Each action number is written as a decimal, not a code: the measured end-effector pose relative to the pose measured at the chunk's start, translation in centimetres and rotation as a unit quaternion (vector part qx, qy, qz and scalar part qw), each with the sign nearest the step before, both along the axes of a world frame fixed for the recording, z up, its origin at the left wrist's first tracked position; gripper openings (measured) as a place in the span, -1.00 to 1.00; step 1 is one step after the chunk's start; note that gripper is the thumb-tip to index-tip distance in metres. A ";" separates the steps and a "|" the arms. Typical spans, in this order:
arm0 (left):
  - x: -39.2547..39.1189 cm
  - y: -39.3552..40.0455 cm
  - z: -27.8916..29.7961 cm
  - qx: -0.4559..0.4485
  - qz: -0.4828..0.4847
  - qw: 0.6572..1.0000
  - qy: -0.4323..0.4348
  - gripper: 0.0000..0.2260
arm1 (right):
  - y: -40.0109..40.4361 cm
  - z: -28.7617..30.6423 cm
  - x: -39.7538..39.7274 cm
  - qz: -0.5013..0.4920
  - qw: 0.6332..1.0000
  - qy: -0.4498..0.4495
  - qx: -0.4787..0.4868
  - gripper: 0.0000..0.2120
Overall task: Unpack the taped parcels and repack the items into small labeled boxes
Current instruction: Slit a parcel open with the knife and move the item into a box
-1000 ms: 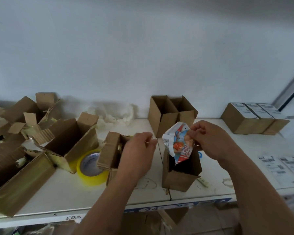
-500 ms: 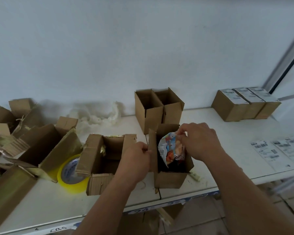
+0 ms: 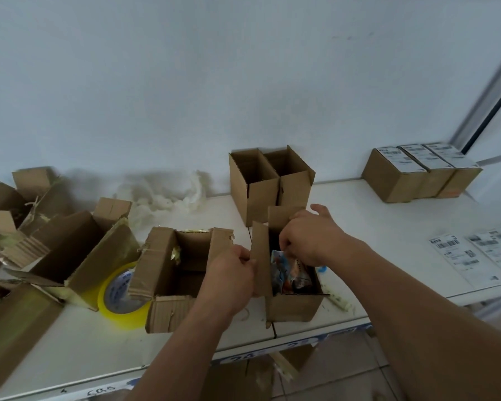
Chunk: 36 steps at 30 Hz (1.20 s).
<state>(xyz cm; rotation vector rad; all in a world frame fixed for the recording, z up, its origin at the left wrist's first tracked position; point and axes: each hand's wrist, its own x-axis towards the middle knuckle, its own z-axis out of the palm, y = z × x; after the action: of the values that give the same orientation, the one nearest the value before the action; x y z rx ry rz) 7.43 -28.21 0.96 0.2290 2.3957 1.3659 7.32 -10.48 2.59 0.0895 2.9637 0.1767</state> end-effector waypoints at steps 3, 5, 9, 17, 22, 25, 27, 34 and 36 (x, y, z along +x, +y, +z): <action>0.1 0.0 0.1 0.010 -0.001 1.000 -0.007 -0.94 | -0.1 0.0 -0.2 0.014 0.999 -0.018 0.025 -0.80; 0.2 -0.1 0.1 0.023 0.002 1.000 -0.016 -0.92 | -0.1 0.1 -0.1 0.022 0.999 -0.002 0.023 -0.79; 0.1 -0.5 0.8 0.055 0.017 0.998 -0.020 -0.84 | -0.3 1.1 0.3 -0.001 0.996 0.054 -0.070 -0.80; -2.0 -6.0 2.3 -0.148 0.090 0.952 0.251 -0.73 | -5.7 4.1 0.8 -0.038 0.945 0.120 -0.301 -0.80; -2.9 -9.9 0.7 -0.258 0.106 0.914 0.296 -0.74 | -11.9 3.5 0.9 -0.095 0.920 0.092 -0.369 -0.60; -2.7 -11.4 -0.3 -0.276 0.111 0.917 0.264 -0.69 | -14.6 2.4 0.8 -0.190 0.877 0.107 -0.429 -0.53; -2.6 -12.3 -1.1 -0.276 0.112 0.924 0.239 -0.66 | -15.9 1.3 0.8 -0.246 0.851 0.106 -0.452 -0.55; -1.9 -14.3 -1.2 -0.229 0.117 0.958 0.128 -0.59 | -17.0 -2.4 1.1 -0.396 0.712 0.097 -0.572 -0.81; -1.5 -14.6 -0.5 -0.234 0.122 0.950 0.168 -0.63 | -17.4 -2.2 1.2 -0.390 0.707 0.118 -0.577 -0.85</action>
<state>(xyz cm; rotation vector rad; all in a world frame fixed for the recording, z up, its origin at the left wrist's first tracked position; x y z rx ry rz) 5.96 -42.80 0.45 0.0343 3.0364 0.8525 8.56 -27.86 0.37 1.1643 2.3362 -1.8061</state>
